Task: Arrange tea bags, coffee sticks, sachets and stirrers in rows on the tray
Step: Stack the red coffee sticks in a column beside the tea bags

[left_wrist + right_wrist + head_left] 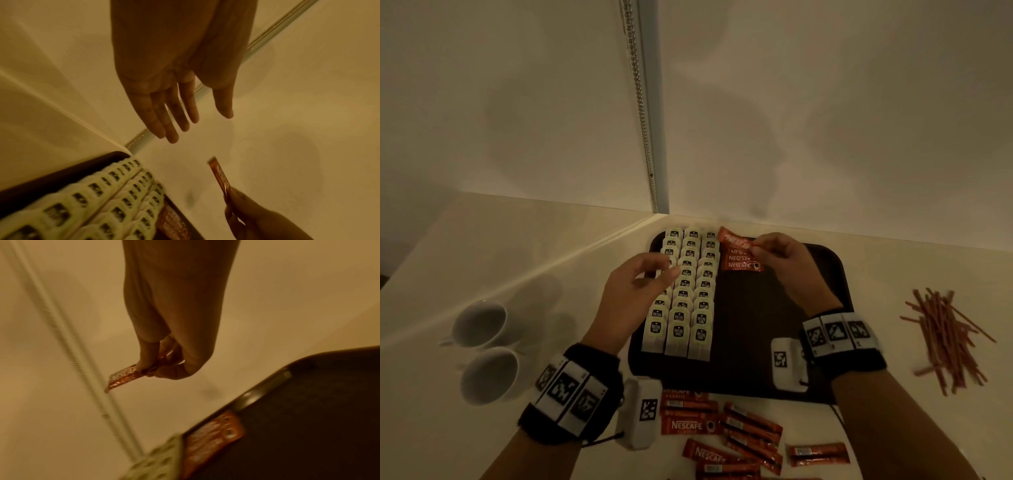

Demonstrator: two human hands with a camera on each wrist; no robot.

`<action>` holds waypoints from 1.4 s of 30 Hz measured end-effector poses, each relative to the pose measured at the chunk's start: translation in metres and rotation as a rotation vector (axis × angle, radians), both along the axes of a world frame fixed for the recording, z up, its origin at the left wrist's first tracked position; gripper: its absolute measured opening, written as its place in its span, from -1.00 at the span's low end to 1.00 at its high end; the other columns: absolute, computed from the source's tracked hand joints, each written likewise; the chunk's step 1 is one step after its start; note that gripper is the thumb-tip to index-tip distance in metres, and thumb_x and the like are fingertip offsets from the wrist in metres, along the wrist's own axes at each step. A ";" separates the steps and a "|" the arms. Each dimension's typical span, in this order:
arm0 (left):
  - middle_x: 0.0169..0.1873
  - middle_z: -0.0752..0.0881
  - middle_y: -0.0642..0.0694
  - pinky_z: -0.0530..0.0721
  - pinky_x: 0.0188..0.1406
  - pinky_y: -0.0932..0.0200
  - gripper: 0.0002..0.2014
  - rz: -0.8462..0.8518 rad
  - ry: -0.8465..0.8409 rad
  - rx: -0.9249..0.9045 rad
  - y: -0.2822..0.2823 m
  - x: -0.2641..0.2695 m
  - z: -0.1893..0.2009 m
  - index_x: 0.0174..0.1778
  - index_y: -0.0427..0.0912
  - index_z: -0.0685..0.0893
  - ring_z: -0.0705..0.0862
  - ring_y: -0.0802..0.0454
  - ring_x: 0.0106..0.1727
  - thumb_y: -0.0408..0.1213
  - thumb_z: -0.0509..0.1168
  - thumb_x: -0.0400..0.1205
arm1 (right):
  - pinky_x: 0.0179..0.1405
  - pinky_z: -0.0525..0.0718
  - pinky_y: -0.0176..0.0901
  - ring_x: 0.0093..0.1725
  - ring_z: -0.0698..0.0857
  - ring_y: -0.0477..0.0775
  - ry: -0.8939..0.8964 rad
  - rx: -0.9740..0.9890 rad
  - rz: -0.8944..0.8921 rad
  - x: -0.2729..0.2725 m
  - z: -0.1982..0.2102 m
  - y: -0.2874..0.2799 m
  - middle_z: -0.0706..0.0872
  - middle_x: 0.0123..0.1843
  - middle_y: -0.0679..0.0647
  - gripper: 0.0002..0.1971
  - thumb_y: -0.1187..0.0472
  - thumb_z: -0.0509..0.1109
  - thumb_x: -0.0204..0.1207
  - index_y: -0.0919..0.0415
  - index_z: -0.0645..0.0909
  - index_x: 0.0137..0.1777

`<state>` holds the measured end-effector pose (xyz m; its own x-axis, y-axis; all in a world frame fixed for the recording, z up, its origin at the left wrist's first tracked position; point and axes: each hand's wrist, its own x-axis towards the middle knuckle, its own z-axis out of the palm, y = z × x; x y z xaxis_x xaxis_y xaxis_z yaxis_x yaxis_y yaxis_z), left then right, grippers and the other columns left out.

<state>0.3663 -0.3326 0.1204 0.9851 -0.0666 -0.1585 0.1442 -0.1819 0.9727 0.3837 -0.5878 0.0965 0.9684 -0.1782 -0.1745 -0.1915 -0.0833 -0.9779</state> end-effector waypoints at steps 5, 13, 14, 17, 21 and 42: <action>-0.14 0.81 -0.01 0.71 -0.15 0.22 -0.87 -0.076 0.080 0.056 0.037 -0.026 -0.016 -0.04 -0.14 0.73 0.77 0.06 -0.18 -0.36 0.27 0.65 | 0.00 0.62 -0.25 -0.02 0.65 -0.07 0.165 -0.408 0.019 0.012 -0.044 -0.042 0.70 0.04 0.03 -0.88 0.30 0.44 0.47 0.18 0.64 -0.01; -0.22 0.81 -0.19 0.71 -0.28 0.25 -0.82 0.073 0.222 0.032 0.084 -0.062 -0.049 -0.08 -0.25 0.74 0.74 -0.08 -0.27 -0.53 0.24 0.63 | 0.21 0.46 -0.19 0.13 0.53 -0.12 0.242 -0.529 0.097 0.025 -0.079 -0.027 0.60 0.08 -0.10 -0.83 0.27 0.47 0.44 0.12 0.62 0.01; -0.22 0.80 -0.20 0.71 -0.32 0.28 -0.81 0.089 0.229 0.033 0.089 -0.065 -0.052 -0.09 -0.25 0.74 0.74 -0.08 -0.28 -0.54 0.24 0.63 | 0.19 0.46 -0.22 0.10 0.53 -0.13 0.230 -0.530 0.076 0.026 -0.082 -0.025 0.60 0.06 -0.09 -0.83 0.28 0.47 0.44 0.15 0.62 0.01; -0.23 0.80 -0.21 0.70 -0.38 0.32 -0.80 0.129 0.238 0.023 0.103 -0.071 -0.057 -0.10 -0.26 0.73 0.75 0.02 -0.35 -0.56 0.22 0.63 | 0.19 0.49 -0.23 0.05 0.54 -0.14 0.203 -0.557 -0.019 0.031 -0.088 -0.022 0.62 0.04 -0.06 -0.81 0.30 0.49 0.43 0.15 0.61 0.01; -0.35 0.81 -0.09 0.66 -0.45 0.36 -0.79 0.156 0.238 0.002 0.109 -0.075 -0.057 -0.11 -0.30 0.69 0.72 0.11 -0.43 -0.61 0.18 0.63 | 0.26 0.56 -0.12 0.11 0.60 -0.05 0.196 -0.626 -0.069 0.037 -0.096 -0.021 0.66 0.11 0.04 -0.81 0.26 0.50 0.43 0.10 0.62 0.01; -0.30 0.78 -0.15 0.66 -0.47 0.36 -0.78 0.162 0.277 0.054 0.127 -0.090 -0.062 -0.09 -0.29 0.70 0.73 0.12 -0.43 -0.59 0.16 0.65 | 0.16 0.42 -0.25 0.11 0.50 -0.06 0.147 -0.753 -0.039 0.035 -0.079 -0.021 0.51 0.21 0.09 -0.74 0.17 0.49 0.44 0.17 0.62 0.10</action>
<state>0.2766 -0.2052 0.0589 0.9010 0.1033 -0.4214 0.4337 -0.1849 0.8819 0.4187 -0.6085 0.0180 0.9351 -0.3335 -0.1194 -0.3319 -0.7070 -0.6245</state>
